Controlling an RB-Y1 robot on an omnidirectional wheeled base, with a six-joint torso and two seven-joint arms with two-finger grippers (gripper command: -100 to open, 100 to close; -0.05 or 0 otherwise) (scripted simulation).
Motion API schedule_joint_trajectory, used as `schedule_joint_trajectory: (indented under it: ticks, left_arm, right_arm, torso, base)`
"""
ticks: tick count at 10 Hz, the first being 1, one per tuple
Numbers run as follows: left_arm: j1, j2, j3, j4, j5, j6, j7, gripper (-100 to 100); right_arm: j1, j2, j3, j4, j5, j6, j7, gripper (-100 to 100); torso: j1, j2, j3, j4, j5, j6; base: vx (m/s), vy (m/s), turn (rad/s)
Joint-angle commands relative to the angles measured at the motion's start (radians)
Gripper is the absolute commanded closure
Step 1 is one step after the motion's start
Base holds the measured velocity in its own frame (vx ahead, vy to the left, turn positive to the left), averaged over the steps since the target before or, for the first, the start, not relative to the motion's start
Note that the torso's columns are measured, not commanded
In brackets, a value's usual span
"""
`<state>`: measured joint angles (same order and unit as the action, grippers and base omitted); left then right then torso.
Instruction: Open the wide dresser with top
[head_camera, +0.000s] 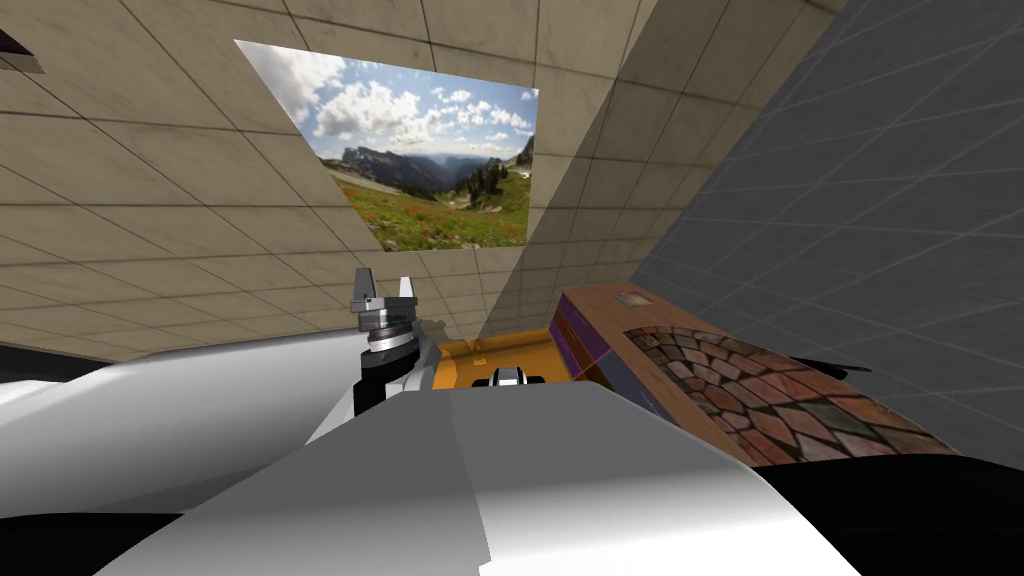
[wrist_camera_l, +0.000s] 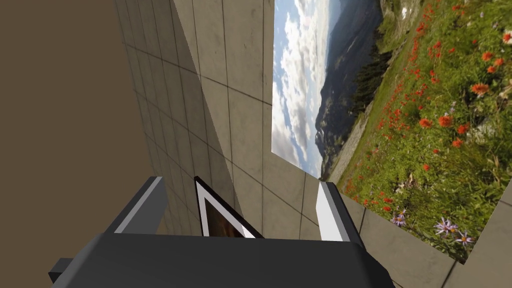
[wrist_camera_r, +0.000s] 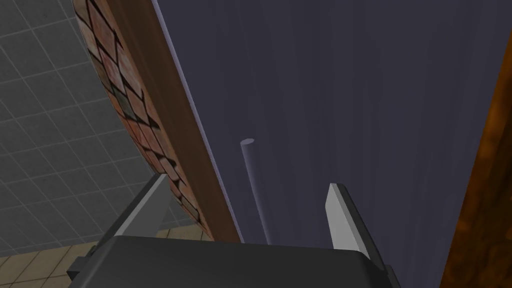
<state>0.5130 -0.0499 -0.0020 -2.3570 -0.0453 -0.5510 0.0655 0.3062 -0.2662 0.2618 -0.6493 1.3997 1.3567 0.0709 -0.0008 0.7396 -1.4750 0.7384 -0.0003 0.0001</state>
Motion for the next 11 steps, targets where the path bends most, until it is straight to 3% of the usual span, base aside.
schedule_joint_trajectory:
  ticks: [1, 3, 6, 7, 9, 11]
  left_arm:
    - [0.0, 0.0, 0.0, 0.0, 0.0, 0.0, 0.0, 0]
    - [0.0, 0.0, 0.0, 0.0, 0.0, 0.0, 0.0, 0]
    - [0.0, 0.0, 0.0, 0.0, 0.0, 0.0, 0.0, 0]
    - [0.0, 0.0, 0.0, 0.0, 0.0, 0.0, 0.0, 0]
    - [0.0, 0.001, 0.0, 0.0, 0.0, 0.0, 0.0, 0]
    - [0.0, 0.0, 0.0, 0.0, 0.0, 0.0, 0.0, 0]
  right_arm:
    - [0.01, -0.008, -0.002, -0.016, -0.001, -0.005, 0.006, 100]
    - [0.019, -0.016, -0.003, -0.032, -0.002, -0.01, 0.011, 100]
    - [0.029, -0.024, -0.004, -0.046, -0.003, -0.014, 0.015, 100]
    - [0.029, -0.052, -0.016, -0.048, -0.009, -0.024, 0.021, -100]
    - [0.029, -0.076, -0.027, -0.049, -0.014, -0.031, 0.026, -100]
    - [0.024, -0.068, -0.024, -0.04, -0.012, -0.03, 0.021, -100]
  torso:
    - [0.0, 0.0, 0.0, 0.0, 0.0, 0.0]
    - [0.009, -0.002, -0.001, -0.001, 0.003, 0.0]
    - [-0.001, -0.002, -0.001, 0.0, 0.0, 0.0]
    - [-0.007, -0.003, -0.002, -0.001, -0.002, 0.0]
    - [-0.01, -0.005, -0.003, -0.001, -0.003, 0.0]
    - [0.005, -0.001, -0.001, 0.0, 0.001, 0.0]
  base:
    - [0.01, 0.11, -0.007]
    - [-0.006, 0.204, -0.014]
    - [-0.017, 0.171, -0.012]
    - [0.018, -0.07, 0.009]
    - [0.064, -0.149, 0.015]
    - [0.023, -0.053, 0.006]
